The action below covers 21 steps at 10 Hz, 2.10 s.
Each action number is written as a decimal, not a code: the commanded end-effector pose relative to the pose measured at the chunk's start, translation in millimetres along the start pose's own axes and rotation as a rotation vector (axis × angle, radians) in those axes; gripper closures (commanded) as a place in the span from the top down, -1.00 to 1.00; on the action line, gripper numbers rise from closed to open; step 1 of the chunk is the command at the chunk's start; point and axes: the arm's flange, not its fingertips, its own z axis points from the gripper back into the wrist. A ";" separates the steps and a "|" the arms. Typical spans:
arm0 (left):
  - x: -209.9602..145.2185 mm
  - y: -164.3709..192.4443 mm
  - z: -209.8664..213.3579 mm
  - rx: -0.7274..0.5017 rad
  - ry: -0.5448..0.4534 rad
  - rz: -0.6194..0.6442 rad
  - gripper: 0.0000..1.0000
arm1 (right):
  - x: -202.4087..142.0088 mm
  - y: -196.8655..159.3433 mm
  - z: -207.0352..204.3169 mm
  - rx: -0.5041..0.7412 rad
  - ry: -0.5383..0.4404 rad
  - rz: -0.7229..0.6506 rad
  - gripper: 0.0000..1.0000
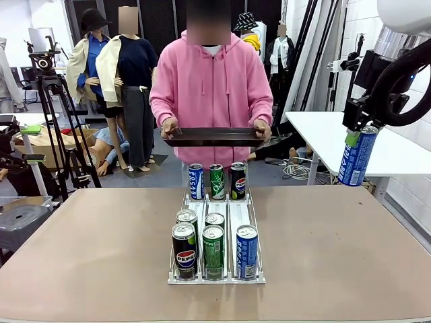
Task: Retrieve and hand over the desired beverage to the person.
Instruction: Place the picked can on the Handle tray extended by the person.
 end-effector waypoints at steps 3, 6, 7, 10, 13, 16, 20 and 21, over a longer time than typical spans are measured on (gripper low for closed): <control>-2.1 -1.1 1.0 -0.008 0.002 -0.002 1.00 | 2.3 -2.0 5.3 -0.010 0.007 0.010 -1.00; -2.1 -1.1 1.0 -0.008 0.002 -0.002 1.00 | 2.3 -2.0 5.3 -0.010 0.007 0.010 -1.00; -2.1 -1.1 1.0 -0.008 0.002 -0.002 1.00 | 2.3 -2.0 5.3 -0.010 0.007 0.010 -1.00; -2.1 -1.1 1.0 -0.008 0.002 -0.002 1.00 | 2.3 -2.0 5.3 -0.010 0.007 0.010 -1.00; -2.1 -1.1 1.0 -0.008 0.002 -0.002 1.00 | 2.3 -2.0 5.3 -0.010 0.007 0.010 -1.00; -2.1 -1.1 1.0 -0.008 0.002 -0.002 1.00 | 0.0 0.0 0.0 0.000 0.000 0.000 -1.00; -2.1 -1.1 1.0 -0.008 0.002 -0.002 1.00 | 38.0 37.5 12.2 0.068 -0.034 0.013 -1.00; -2.1 -1.1 1.0 -0.008 0.002 -0.002 1.00 | 53.3 51.8 13.1 0.071 -0.029 0.031 -1.00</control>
